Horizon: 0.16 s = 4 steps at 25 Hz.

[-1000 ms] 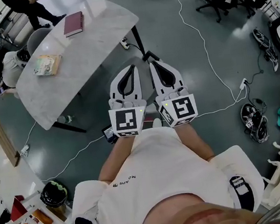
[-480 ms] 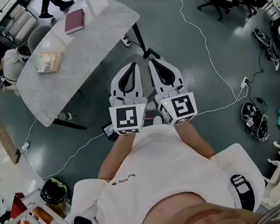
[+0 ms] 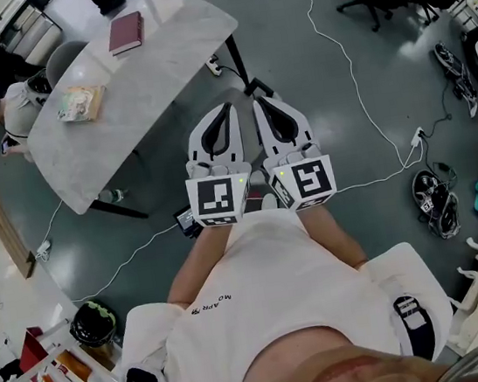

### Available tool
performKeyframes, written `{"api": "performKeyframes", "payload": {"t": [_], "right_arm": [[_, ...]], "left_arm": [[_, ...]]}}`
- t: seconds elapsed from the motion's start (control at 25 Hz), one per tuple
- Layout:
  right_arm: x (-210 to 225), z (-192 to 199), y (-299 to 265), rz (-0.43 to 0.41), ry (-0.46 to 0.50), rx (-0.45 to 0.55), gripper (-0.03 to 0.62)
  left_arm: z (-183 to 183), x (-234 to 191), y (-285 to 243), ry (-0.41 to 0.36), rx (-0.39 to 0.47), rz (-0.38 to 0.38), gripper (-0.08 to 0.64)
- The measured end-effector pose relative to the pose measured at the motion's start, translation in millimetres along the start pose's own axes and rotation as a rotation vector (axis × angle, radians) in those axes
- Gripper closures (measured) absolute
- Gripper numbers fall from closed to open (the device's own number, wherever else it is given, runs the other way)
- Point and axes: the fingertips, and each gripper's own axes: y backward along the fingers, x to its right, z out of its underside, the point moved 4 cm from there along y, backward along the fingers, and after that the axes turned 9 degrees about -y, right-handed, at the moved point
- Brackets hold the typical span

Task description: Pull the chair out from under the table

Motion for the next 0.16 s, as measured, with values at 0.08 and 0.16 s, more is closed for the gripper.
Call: {"api": "performKeyframes", "payload": {"t": [0.08,0.16], "right_arm": [[1.0,-0.2,0.2,0.004,-0.001,0.0,0.58],[1.5,-0.3,0.3,0.008,-0.002,-0.001,0.58]], "left_arm": [[0.2,0.2,-0.2,0.002,0.0,-0.001,0.558],[0.1,0.0,0.0,0.006,0.0,-0.001,0.558]]}}
